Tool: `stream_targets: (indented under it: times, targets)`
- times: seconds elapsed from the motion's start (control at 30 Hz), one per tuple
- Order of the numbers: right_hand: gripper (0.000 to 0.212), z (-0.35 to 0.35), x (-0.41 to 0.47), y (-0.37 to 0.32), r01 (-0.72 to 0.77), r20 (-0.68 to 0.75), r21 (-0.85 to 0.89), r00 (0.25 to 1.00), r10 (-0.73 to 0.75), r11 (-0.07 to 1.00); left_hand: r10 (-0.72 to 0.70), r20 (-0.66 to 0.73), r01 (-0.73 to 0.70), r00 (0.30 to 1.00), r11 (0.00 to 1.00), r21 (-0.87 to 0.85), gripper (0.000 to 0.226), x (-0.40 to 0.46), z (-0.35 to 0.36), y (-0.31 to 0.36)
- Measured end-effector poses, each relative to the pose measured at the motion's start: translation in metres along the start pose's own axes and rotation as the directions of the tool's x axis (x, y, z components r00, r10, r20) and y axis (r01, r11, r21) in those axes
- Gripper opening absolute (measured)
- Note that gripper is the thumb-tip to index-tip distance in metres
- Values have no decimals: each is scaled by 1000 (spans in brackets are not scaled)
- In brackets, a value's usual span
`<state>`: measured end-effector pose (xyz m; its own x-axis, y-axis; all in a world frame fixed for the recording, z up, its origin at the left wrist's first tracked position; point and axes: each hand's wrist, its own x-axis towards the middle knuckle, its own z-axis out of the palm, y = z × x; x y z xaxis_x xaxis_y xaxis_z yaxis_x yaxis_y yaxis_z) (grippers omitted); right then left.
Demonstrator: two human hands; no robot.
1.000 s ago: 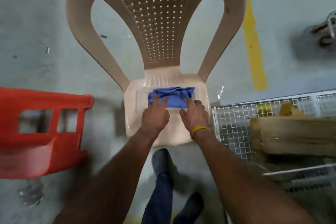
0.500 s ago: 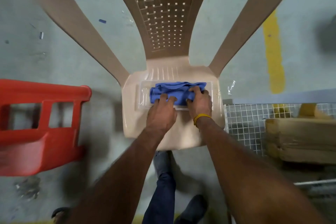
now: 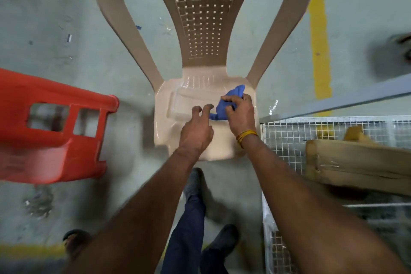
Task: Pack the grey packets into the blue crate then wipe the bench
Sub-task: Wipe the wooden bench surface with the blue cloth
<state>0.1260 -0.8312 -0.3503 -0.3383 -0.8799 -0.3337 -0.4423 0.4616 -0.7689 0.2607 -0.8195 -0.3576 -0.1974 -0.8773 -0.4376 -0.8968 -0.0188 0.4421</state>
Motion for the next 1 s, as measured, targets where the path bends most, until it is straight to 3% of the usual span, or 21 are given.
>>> stream_targets:
  times: [0.1, 0.23, 0.37, 0.47, 0.63, 0.73, 0.83, 0.9, 1.0]
  targets:
    - [34, -30, -34, -24, -13, -51, 50, 999, 16, 999, -3, -53, -3, 999, 994, -107, 63, -30, -10, 18]
    - [35, -69, -94, -45, -13, -85, 108, 996, 22, 994, -20, -239, -59, 971, 946, -318, 37, -73, -27, 43]
    - [34, -110, -154, -57, 12, -122, 150, 993, 6, 989, 59, -395, -268, 917, 824, -498, 31, -129, -58, 70]
    - [23, -143, -195, -60, 79, -140, 158, 989, -57, 984, 159, -478, -413, 864, 768, -489, 23, -168, -76, 86]
    - [17, -184, -249, -66, 120, -117, -82, 985, -129, 989, 160, -476, -446, 864, 683, -579, 18, -234, -104, 125]
    - [19, -201, -281, -79, 230, -172, -181, 950, -261, 956, 169, -432, -441, 886, 595, -672, 28, -272, -118, 150]
    - [28, -221, -313, -91, 377, -155, -40, 913, -378, 925, 216, -312, -379, 925, 534, -756, 37, -305, -132, 165]
    - [21, -237, -333, -95, 463, -145, 73, 881, -450, 884, 273, -259, -366, 927, 492, -790, 40, -321, -143, 168]
    - [4, -256, -359, -97, 474, -254, 112, 863, -436, 873, 412, -165, -369, 896, 484, -794, 36, -345, -160, 167]
